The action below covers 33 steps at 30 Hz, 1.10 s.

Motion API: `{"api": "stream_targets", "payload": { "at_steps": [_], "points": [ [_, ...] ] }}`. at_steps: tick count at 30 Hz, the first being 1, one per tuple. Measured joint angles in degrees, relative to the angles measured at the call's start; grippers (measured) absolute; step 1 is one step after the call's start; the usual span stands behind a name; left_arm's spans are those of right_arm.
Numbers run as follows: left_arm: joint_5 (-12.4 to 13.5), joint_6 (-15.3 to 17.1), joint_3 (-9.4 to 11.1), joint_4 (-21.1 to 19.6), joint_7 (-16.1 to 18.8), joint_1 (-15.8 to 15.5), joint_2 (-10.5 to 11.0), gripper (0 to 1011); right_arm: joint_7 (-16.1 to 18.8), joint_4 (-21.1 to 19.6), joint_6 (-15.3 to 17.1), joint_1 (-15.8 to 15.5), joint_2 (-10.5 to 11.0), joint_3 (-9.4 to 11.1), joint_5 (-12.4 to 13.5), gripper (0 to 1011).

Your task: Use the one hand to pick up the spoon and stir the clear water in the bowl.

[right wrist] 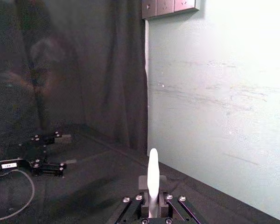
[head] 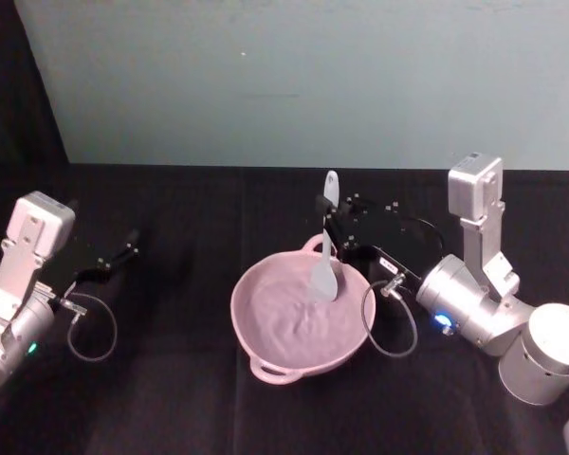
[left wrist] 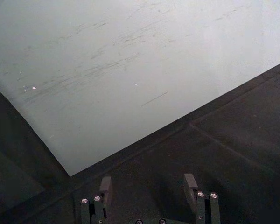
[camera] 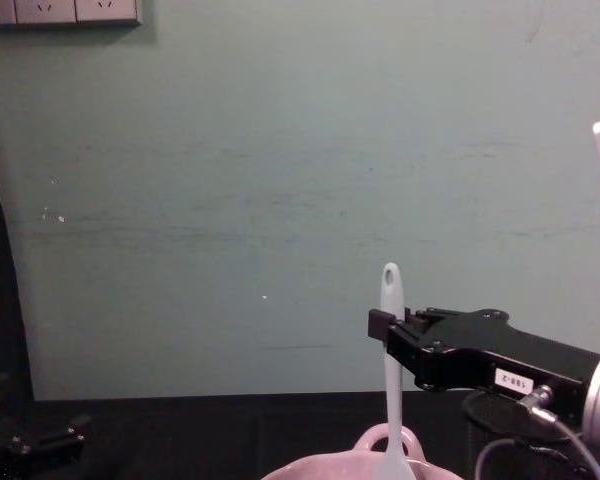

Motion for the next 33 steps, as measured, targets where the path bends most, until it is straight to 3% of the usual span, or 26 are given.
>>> {"api": "stream_targets", "payload": {
  "at_steps": [6,19,28,33],
  "points": [
    [0.0,0.0,0.0,0.0,0.0,0.0,0.0,1005,0.46,-2.3,0.34,-1.53,0.55,-0.21,-0.11,120],
    [0.0,0.0,0.0,0.0,0.0,0.0,0.0,1005,2.71,-5.85,1.05,-4.21,0.29,-3.23,0.53,120],
    [0.0,0.0,0.0,0.0,0.0,0.0,0.0,1005,3.19,-4.63,1.2,-2.64,-1.19,-4.81,0.85,120],
    [0.0,0.0,0.0,0.0,0.0,0.0,0.0,1005,3.44,-1.88,1.09,-0.49,-2.49,-5.24,1.15,120]
  ]
}}
